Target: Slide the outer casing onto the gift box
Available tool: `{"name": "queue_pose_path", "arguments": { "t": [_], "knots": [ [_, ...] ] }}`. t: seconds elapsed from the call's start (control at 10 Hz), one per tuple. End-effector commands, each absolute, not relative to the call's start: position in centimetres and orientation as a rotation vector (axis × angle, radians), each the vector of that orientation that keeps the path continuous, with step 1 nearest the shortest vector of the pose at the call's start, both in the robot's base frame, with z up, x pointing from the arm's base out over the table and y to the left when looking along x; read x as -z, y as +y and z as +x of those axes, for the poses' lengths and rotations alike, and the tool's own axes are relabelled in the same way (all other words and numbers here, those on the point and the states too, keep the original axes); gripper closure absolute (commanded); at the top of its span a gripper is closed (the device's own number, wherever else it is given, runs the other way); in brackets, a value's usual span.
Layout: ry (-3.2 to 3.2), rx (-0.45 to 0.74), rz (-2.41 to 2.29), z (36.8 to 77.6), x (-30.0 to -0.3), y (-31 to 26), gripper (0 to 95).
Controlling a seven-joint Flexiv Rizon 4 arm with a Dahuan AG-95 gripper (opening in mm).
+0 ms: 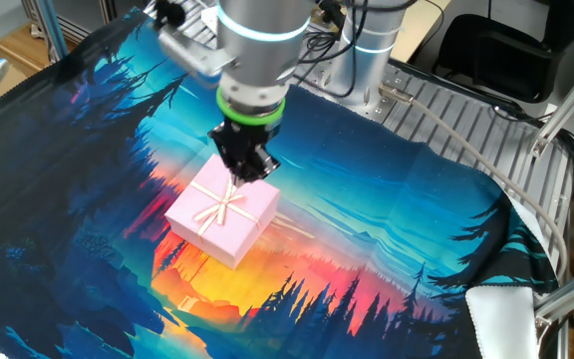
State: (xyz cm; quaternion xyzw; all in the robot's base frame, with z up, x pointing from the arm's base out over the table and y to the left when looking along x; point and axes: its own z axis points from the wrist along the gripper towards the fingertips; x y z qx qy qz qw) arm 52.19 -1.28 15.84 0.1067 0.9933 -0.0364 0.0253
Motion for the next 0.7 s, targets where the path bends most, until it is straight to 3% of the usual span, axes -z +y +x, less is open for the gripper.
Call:
{"name": "queue_pose_path", "arguments": {
  "t": [0.1, 0.7],
  "knots": [
    [3.073, 0.096, 0.372, 52.6, -15.6, -1.2, 95.0],
    [2.994, 0.109, 0.416, 53.7, -14.8, -1.3, 95.0]
  ]
}}
